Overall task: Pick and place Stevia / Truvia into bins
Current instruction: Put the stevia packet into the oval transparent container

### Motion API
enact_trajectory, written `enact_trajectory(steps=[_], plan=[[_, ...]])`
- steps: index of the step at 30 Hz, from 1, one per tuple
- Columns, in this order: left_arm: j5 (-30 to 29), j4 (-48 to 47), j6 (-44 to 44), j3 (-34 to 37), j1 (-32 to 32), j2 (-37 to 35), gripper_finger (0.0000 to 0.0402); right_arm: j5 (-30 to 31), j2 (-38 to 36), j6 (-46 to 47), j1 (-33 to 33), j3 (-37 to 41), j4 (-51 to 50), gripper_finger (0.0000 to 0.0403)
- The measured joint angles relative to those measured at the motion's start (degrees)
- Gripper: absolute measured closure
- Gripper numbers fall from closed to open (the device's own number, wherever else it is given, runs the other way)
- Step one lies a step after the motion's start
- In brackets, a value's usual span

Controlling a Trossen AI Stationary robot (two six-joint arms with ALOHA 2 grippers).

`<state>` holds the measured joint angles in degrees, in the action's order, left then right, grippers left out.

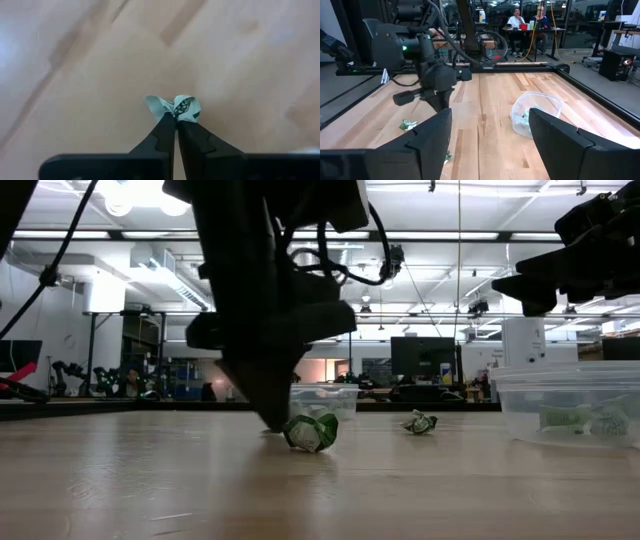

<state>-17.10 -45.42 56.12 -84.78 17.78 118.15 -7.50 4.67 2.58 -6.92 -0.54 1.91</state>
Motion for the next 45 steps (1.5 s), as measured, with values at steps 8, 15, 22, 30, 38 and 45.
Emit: enact_trajectory(steps=[8, 15, 22, 30, 38, 45], plan=[[-7.7, 9.5, -4.2, 0.0, 0.0, 0.0, 0.0401, 0.0, 0.0, 0.0, 0.0, 0.0, 0.0, 0.0154], [-13.3, 15.0, -6.1, 1.7, -1.0, 0.0, 0.0401, 0.0, 0.0, 0.0, 0.0, 0.0, 0.0, 0.0149], [-17.0, 25.4, -10.7, 4.1, -2.9, -0.2, 0.0402, 0.0, 0.0, 0.0, 0.0, 0.0, 0.0, 0.0150], [-20.3, 46.1, -17.7, 15.6, -5.2, -5.9, 0.0402, 0.0, 0.0, 0.0, 0.0, 0.0, 0.0, 0.0152], [-21.3, 71.4, -18.3, 35.9, -7.6, -17.2, 0.0401, 0.0, 0.1, 0.0, 0.0, 0.0, 0.0, 0.0148], [-20.3, 81.2, -19.0, 44.1, -11.3, -20.4, 0.0401, 0.0, 0.2, 0.0, 0.0, 0.0, -0.1, 0.0154]])
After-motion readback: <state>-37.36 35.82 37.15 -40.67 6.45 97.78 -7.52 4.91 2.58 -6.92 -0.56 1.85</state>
